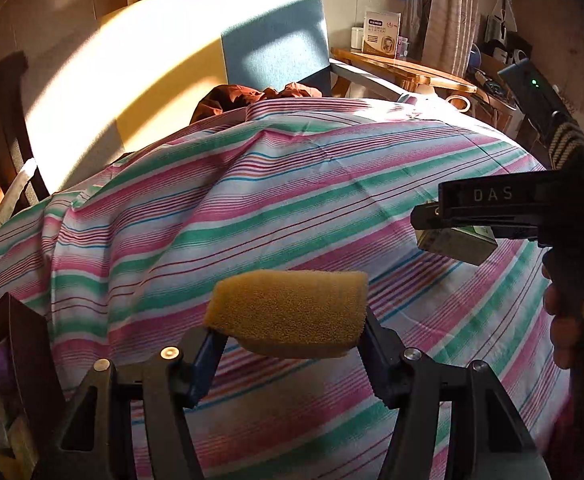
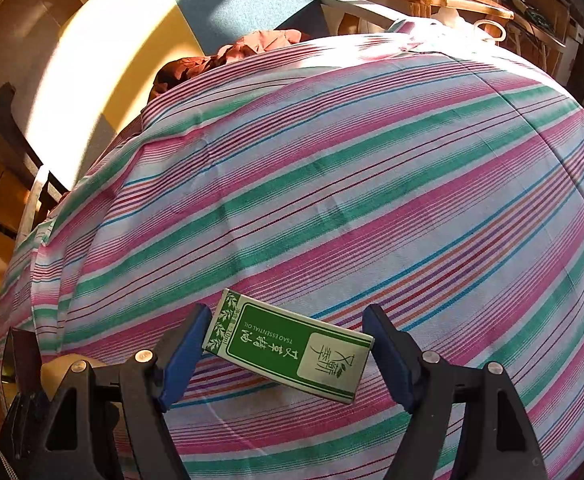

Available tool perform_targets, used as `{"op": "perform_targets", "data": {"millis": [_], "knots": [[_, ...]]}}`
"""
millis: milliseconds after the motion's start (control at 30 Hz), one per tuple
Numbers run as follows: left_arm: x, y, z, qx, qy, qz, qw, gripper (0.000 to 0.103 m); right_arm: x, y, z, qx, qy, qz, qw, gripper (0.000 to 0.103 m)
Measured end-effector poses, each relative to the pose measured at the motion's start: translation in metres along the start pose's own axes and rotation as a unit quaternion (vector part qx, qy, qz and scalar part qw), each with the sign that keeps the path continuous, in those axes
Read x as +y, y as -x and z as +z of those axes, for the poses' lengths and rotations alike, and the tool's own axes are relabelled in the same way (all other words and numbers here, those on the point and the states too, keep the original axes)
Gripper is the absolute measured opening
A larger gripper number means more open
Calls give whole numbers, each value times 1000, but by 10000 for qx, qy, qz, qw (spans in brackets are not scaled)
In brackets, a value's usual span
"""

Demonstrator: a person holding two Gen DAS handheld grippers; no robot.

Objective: Organize objects
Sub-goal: 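Grasp the yellow sponge with the left tool while the right tool lifts the green box, then carry the yellow sponge over the tray with the left tool while the right tool holds the green box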

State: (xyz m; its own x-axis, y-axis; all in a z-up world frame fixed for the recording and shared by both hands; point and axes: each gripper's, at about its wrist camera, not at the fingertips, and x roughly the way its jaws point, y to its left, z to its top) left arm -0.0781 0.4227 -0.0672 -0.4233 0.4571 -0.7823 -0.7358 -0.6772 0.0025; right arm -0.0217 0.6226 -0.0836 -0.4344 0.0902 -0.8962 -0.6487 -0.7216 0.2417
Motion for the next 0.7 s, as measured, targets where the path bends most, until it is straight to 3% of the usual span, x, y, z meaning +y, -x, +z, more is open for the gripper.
{"op": "perform_targets", "data": {"millis": [333, 567, 700], "knots": [[5, 64, -50, -228, 159, 142, 9995, 62, 37, -18, -18, 150, 1030, 24, 9946, 79], [23, 97, -65, -328, 387, 222, 9985, 62, 37, -18, -23, 60, 1072, 78, 9942, 79], [34, 115, -72, -413, 462, 344, 9975, 62, 46, -22, -31, 0, 1384, -244, 9901, 78]]}}
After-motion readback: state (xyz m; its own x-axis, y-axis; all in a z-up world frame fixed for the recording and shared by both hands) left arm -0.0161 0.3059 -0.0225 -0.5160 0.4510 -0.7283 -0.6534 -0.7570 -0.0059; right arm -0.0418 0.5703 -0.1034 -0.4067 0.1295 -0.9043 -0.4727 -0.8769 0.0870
